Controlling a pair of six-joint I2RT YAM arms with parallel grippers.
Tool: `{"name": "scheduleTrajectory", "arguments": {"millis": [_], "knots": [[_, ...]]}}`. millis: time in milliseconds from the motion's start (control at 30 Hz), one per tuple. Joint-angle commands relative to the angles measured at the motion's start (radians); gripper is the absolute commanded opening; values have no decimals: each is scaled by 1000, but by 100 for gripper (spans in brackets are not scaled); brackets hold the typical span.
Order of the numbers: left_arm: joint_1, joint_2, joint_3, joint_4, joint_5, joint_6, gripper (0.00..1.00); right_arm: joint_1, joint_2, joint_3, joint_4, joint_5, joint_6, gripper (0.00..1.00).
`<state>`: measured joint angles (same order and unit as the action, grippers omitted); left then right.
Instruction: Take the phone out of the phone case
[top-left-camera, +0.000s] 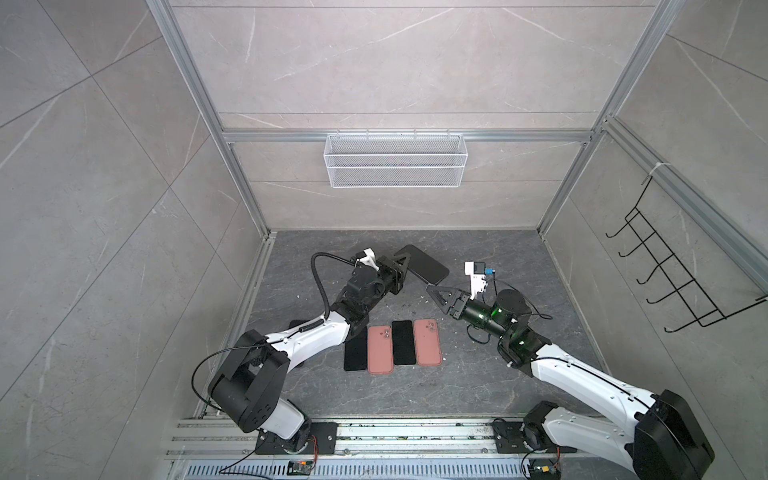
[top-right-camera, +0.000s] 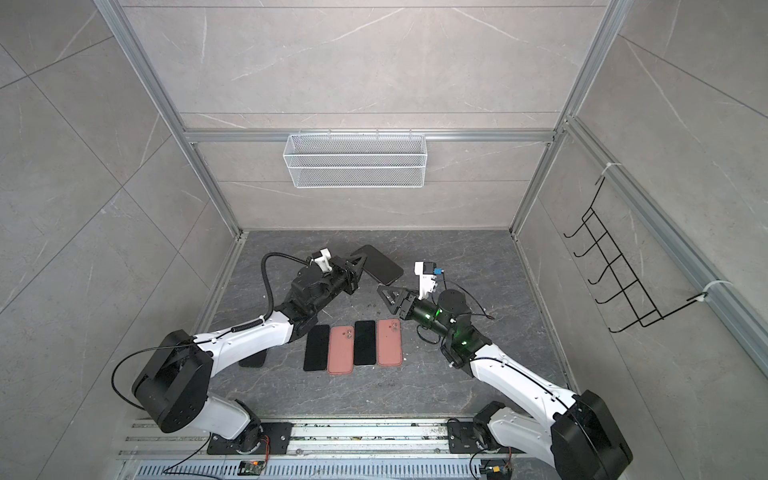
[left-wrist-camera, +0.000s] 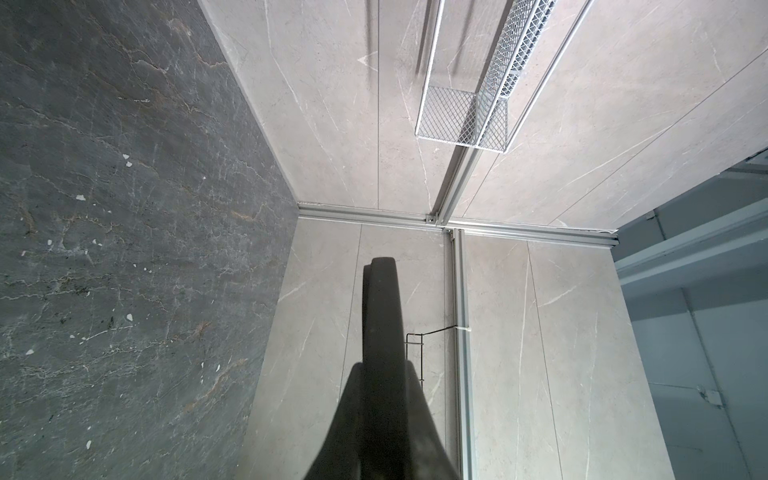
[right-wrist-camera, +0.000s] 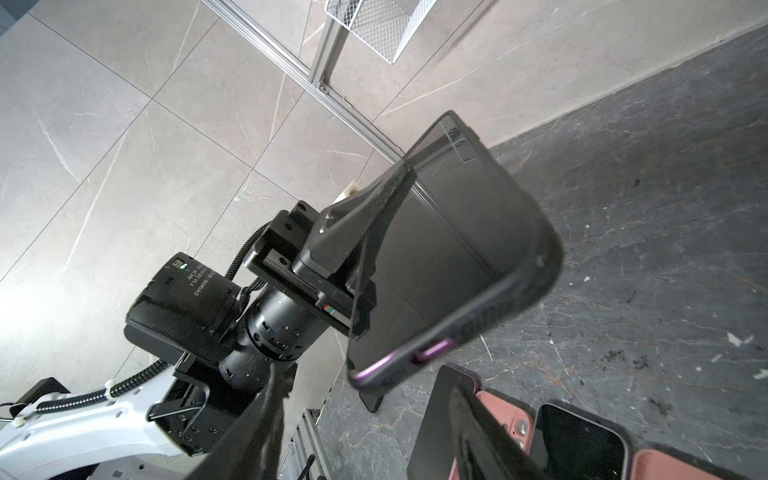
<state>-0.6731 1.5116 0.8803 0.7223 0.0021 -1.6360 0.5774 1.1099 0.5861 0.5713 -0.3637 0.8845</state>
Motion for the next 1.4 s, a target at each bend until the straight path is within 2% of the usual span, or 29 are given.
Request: {"name": "scheduleTrajectory", "arguments": {"millis": [0, 700, 833, 933, 1033, 1200, 1367], "knots": [[3, -15, 8, 126, -4, -5, 0, -3, 4, -10, 27, 0, 18, 64], [0, -48, 13, 103, 11, -10, 0, -21, 110, -23, -15, 92, 8, 51], [1, -64, 8, 87, 3, 1, 0, -33, 129, -19, 49, 42, 19, 53], [3, -70, 5, 85, -2, 9, 0, -32, 117, -43, 113, -22, 19, 61], [3, -62, 5, 85, -7, 10, 0, -31, 86, -89, 193, -66, 34, 66], [0, -38, 9, 99, -7, 6, 0, -33, 50, -102, 233, -66, 75, 65], [0, -43, 7, 85, -10, 9, 0, -33, 77, -74, 330, -80, 144, 61]]}}
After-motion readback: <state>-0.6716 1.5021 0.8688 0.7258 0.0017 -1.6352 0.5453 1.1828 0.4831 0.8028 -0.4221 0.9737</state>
